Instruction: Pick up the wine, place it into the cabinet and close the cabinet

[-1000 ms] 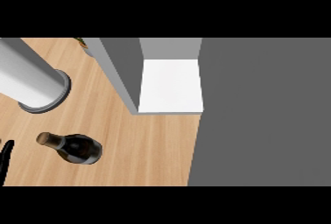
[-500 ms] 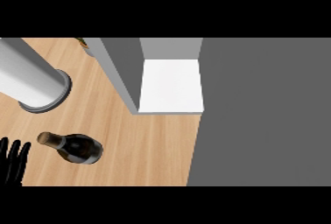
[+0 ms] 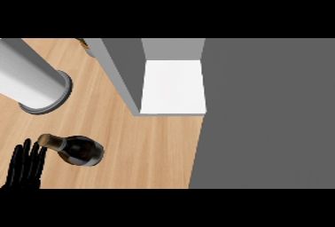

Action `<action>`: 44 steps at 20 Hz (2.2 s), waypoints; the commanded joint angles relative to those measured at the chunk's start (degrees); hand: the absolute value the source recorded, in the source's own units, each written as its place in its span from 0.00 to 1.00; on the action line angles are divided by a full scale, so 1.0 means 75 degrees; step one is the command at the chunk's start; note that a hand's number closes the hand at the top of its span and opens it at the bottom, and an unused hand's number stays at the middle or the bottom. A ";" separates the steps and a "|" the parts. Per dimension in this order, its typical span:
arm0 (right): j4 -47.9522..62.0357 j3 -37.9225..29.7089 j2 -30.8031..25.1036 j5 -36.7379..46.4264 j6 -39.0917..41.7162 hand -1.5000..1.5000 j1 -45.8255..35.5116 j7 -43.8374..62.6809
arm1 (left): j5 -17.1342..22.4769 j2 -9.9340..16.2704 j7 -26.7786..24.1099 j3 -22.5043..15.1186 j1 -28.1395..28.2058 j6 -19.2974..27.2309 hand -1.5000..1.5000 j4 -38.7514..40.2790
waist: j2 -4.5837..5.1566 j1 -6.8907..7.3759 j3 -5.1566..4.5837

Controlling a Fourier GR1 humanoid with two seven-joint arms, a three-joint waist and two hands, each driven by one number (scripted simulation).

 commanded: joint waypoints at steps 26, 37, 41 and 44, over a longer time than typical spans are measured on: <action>-0.1011 -0.0429 -0.0227 -0.0849 -0.0146 0.00 -0.0132 0.1161 | -0.0711 0.0704 -0.2948 0.0335 -0.2956 -0.0544 0.00 0.6359 | -0.0001 -0.0078 -0.0005; -0.0788 0.0015 -0.0074 -0.0380 -0.0423 0.00 -0.0443 0.1039 | -0.0471 0.0942 -0.3389 0.0171 -0.3258 -0.1335 1.00 0.6911 | -0.0010 -0.0055 -0.0013; -0.0529 0.0060 -0.0070 -0.0282 -0.0369 0.00 -0.0482 0.0831 | -0.1207 0.1051 -0.3745 -0.0261 -0.3832 -0.0512 1.00 0.6985 | 0.0004 -0.0089 -0.0013; -0.0642 0.0096 -0.0143 -0.0267 -0.0288 0.00 -0.0246 0.0855 | -0.1659 0.0815 -0.4692 -0.0608 -0.3304 0.0076 1.00 0.6411 | -0.0018 -0.0053 -0.0009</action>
